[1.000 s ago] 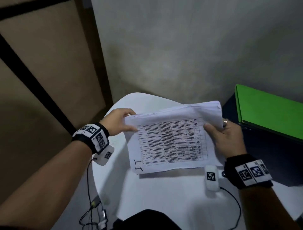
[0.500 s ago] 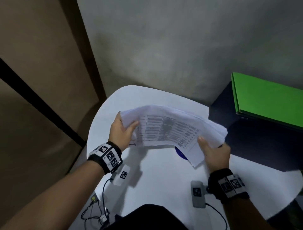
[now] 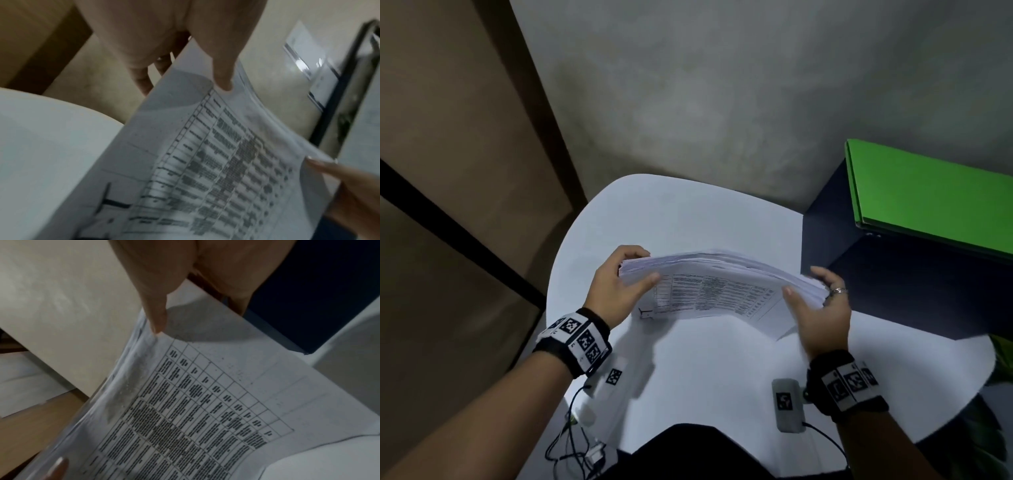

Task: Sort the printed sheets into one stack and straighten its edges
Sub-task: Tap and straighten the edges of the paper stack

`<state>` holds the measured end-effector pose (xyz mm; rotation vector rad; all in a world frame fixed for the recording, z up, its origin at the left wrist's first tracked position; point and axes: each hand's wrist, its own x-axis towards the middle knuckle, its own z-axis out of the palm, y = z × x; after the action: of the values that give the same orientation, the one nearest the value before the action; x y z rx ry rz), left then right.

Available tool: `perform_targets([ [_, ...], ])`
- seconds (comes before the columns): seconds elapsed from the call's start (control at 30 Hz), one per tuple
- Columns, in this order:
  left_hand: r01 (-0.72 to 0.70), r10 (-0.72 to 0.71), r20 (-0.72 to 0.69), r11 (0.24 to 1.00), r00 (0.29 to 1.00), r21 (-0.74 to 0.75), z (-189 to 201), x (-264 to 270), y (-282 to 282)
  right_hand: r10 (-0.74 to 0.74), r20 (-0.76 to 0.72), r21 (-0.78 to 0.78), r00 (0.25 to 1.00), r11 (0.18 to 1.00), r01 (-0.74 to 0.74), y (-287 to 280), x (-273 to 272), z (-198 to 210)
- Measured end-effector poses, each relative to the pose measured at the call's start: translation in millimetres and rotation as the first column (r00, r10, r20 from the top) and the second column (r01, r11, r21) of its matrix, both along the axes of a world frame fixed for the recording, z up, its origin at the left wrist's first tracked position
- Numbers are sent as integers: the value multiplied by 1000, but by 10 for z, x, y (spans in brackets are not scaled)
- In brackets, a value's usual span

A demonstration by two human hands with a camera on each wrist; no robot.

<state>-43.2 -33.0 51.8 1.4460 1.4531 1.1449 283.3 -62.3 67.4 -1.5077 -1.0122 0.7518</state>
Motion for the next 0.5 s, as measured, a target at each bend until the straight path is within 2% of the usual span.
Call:
perform_targets([
  [0.07, -40, 39, 86, 999, 996, 17, 70, 52, -2, 2, 6, 44, 1000, 999, -2, -4, -40, 6],
  [0.2, -134, 128, 170, 991, 977, 24, 128, 137, 53, 49, 150, 160, 987, 984, -73, -12, -85, 25],
  [0.3, -161, 157, 176, 987, 972, 9, 150, 158, 80, 52, 189, 182, 981, 980, -87, -18, -83, 51],
  [0.5, -169, 162, 87, 983, 983, 78, 212, 177, 84, 30, 235, 184, 972, 980, -74, -25, -87, 57],
])
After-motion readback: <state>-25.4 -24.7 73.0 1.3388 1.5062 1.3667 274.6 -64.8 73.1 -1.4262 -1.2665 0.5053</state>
